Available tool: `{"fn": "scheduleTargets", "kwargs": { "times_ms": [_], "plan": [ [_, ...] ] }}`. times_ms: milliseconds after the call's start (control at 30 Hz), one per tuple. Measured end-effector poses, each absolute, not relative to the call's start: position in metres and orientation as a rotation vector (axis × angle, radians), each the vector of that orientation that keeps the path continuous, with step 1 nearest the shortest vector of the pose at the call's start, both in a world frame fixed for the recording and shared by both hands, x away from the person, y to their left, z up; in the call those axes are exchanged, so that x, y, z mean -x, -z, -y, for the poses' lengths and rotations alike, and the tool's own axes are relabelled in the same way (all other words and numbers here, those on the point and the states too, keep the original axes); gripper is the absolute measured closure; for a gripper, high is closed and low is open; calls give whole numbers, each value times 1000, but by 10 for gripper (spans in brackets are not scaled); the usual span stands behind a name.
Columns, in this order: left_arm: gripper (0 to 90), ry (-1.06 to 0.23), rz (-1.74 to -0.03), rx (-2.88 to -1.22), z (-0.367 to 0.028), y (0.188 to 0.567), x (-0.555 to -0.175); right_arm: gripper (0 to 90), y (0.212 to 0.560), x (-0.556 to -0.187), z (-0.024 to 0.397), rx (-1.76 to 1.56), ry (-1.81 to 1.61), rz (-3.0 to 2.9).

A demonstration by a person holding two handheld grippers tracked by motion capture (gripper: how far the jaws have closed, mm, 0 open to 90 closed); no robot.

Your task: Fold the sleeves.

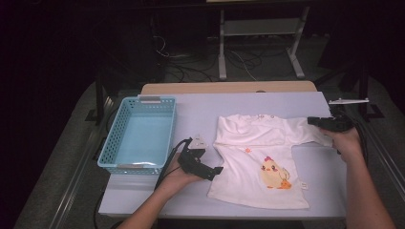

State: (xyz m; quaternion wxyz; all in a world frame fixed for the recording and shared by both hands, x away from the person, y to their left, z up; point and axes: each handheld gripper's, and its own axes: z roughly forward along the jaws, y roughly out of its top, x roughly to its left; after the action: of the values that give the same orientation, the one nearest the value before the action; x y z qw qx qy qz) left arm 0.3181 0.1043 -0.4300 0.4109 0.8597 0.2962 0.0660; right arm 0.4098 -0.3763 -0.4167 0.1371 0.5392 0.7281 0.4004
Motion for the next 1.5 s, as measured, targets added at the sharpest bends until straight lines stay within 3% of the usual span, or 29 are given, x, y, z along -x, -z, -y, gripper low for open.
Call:
{"fn": "scheduleTargets", "kwargs": {
  "times_ms": [633, 1500],
  "plan": [
    [0, -165, -732, -2163, -103, 430, -318, 858, 410, -412, 353, -1490, -1241, -2154],
    [0, -152, -733, -2163, -102, 431, -320, 857, 412, -432, 290, -1392, -1263, -2263]
  ]
}}
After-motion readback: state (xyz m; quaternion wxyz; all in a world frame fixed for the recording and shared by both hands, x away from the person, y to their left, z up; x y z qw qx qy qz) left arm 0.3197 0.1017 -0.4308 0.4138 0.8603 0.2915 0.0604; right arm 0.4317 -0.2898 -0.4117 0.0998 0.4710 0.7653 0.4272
